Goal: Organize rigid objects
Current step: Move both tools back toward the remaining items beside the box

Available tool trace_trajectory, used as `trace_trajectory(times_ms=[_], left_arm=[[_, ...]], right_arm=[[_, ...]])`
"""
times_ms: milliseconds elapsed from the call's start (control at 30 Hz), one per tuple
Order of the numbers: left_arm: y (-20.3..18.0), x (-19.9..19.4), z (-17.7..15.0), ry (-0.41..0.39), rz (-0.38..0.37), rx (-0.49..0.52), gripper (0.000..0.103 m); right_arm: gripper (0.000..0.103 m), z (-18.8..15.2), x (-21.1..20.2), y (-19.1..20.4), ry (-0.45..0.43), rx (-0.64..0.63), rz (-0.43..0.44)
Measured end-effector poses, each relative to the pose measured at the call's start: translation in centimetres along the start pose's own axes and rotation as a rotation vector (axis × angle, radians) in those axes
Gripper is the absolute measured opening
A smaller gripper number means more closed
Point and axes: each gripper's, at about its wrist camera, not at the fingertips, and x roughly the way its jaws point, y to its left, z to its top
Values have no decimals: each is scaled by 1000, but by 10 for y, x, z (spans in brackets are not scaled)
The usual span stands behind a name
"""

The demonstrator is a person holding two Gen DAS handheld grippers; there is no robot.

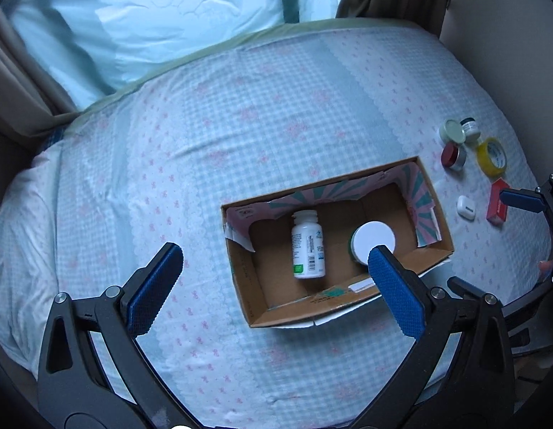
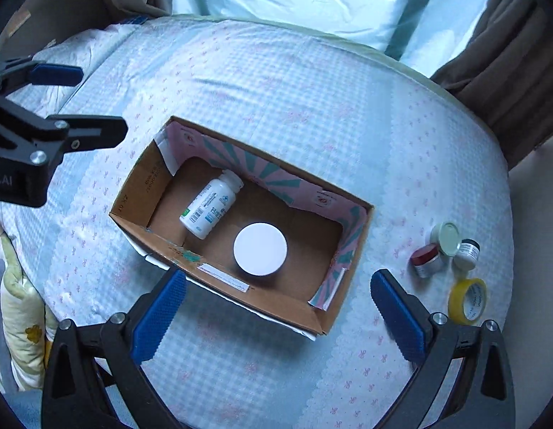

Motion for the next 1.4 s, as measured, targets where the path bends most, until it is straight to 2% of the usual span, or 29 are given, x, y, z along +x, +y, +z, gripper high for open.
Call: trace_trajectory(times_ms=[133,200,300,400,533,633,867,1067,1233,1400], left_arm=[[-29,-25,2,-29,12,-21,103],[-48,-30,2,-9,-16,-37,103],[-77,-38,2,-27,-74,-92,103],[-116,-42,7,-50,-65,-116,103],[-175,-32,26,-16,-31,-76,103],[-215,-16,39,-23,-71,-59,103],[-293,51,73,30,-116,-19,103],[-341,133,93,95,-94,99,103],[-359,192,98,149,-87,155,103],[-365,238,108,196,-92,173,103]], right_arm=[[103,-21,-26,-41,-13,109,-46],[103,-32,-33,-65,-14,153,-48],[103,-52,-45,-104,-29,197,-97],[103,-72,-55,-147,-49,238,-129],[103,-95,-60,-203,-58,275,-164],[103,-107,-53,-241,-55,298,-168],[103,-128,-2,-322,-23,407,-128],[103,-139,75,-362,38,482,-68],[103,-144,137,-378,81,528,-40],[103,-138,179,-389,131,544,-30]])
